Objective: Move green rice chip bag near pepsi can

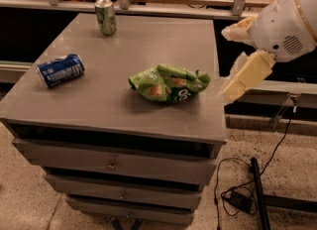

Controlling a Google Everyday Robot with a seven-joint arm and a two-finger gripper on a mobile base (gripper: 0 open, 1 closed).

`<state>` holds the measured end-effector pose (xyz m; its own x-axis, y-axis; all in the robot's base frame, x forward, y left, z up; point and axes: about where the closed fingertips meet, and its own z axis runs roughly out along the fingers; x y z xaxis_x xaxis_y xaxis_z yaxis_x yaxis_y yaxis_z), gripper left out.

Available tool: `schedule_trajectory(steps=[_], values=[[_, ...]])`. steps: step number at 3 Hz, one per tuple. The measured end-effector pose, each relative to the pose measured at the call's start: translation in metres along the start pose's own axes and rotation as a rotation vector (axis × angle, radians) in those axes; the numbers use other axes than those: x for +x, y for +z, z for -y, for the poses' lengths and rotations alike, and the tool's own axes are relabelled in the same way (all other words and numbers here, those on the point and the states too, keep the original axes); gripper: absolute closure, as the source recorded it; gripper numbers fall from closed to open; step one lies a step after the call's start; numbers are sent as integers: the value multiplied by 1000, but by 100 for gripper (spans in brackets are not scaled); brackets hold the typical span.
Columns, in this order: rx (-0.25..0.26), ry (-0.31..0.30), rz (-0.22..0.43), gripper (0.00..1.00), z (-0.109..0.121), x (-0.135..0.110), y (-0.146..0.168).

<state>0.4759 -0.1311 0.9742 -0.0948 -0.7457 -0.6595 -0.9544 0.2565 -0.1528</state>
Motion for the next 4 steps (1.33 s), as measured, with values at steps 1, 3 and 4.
schedule_trajectory(steps=[1, 3, 4], values=[[12, 3, 111, 0, 2, -13, 18], [69, -26, 230, 0, 16, -10, 65], [48, -21, 247, 2, 27, -9, 103]])
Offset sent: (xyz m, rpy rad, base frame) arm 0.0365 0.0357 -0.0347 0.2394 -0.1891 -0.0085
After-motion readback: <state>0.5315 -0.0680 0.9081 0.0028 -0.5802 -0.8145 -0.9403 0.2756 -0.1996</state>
